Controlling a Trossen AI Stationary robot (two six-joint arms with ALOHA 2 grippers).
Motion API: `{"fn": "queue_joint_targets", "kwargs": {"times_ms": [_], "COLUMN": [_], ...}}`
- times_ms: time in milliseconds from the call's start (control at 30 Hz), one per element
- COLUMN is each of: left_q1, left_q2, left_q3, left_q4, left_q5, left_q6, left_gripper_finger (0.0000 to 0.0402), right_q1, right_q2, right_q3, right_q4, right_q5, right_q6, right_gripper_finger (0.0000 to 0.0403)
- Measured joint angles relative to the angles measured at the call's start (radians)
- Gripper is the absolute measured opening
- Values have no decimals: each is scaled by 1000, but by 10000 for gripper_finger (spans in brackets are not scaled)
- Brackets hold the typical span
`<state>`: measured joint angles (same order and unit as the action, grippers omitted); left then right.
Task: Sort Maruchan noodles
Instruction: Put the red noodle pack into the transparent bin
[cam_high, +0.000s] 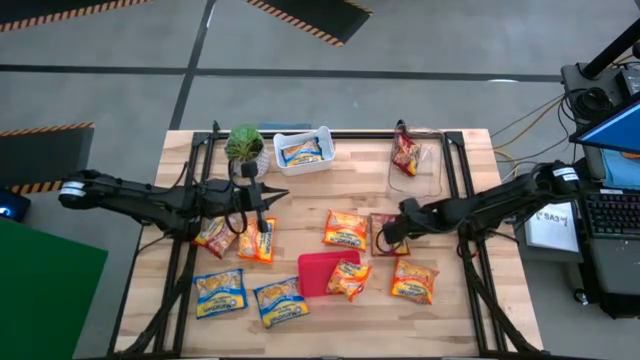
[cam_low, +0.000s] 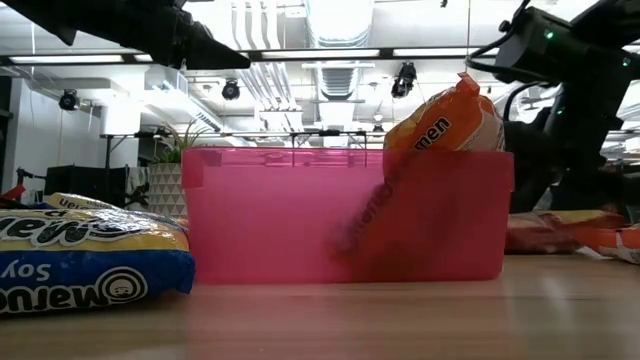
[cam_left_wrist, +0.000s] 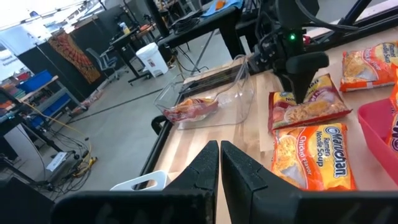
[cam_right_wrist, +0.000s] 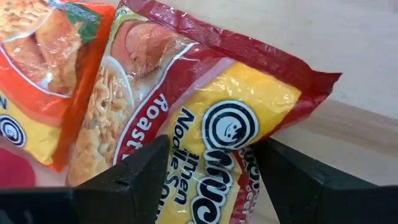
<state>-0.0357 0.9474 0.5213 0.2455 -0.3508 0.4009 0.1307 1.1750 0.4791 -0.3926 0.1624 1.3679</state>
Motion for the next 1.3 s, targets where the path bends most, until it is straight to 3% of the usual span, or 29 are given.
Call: {"fn": "queue_joint_targets", "kwargs": {"times_ms": [200, 667, 967, 1300], "left_q1": [0, 0, 0, 0], "left_q2": [0, 0, -1, -1], "left_q3": [0, 0, 0, 0], "left_q4": [1, 26, 51, 66], "left_q5": [0, 0, 0, 0], "left_q6": [6, 9, 9, 13], "left_gripper_finger": [0, 0, 0, 0], "right_q1": [0, 0, 0, 0], "right_q2": [25, -56, -168, -228], "right_q3": [1, -1, 19, 210], "right_q4": [40, 30, 24, -30], "right_q5": [2, -5, -5, 23], "right_q6": [-7, -55, -103, -237], "right_gripper_finger": [182, 18, 9, 9]}}
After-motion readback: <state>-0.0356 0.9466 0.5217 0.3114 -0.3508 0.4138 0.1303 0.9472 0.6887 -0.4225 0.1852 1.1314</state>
